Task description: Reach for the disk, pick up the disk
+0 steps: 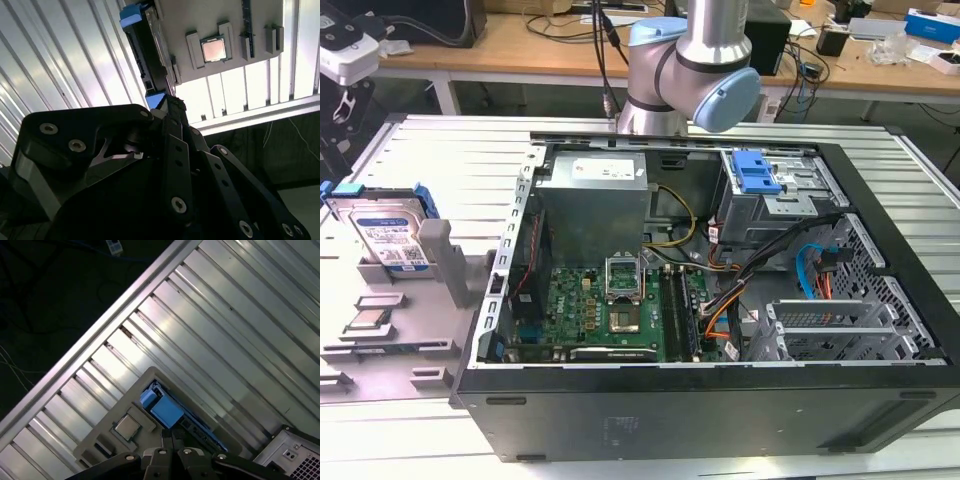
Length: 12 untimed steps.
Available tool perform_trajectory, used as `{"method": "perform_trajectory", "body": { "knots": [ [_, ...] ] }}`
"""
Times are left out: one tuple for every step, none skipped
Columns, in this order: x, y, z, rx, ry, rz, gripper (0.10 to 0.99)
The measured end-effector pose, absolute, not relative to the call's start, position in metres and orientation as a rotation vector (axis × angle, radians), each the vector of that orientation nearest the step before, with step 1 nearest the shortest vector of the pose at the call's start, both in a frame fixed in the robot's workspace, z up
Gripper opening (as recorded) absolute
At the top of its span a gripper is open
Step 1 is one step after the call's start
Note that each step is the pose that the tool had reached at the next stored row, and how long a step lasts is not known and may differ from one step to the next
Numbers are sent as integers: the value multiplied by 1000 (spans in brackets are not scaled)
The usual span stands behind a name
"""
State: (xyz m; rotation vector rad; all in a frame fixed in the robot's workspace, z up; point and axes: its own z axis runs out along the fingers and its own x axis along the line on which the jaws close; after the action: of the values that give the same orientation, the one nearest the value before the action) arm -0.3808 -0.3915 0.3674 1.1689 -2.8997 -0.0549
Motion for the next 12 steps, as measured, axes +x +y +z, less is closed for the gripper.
{"method": "perform_trajectory", "body": {
  "knots": [
    [-381,-392,367,1180,-2895,-55,106],
    [-381,-392,367,1195,-2889,-55,106],
    [-381,-392,367,1204,-2885,-55,106],
    [-381,-392,367,1214,-2880,-54,106],
    [-381,-392,367,1226,-2875,-54,106],
    [-381,-392,367,1235,-2871,-54,106],
    [-381,-392,367,1247,-2866,-54,106],
    [-381,-392,367,1258,-2861,-54,106],
    [-381,-392,367,1275,-2853,-54,106],
    [-381,-392,367,1287,-2848,-54,106],
    [-381,-392,367,1299,-2842,-54,106],
    [-381,-392,367,1316,-2834,-54,106]
  ]
}}
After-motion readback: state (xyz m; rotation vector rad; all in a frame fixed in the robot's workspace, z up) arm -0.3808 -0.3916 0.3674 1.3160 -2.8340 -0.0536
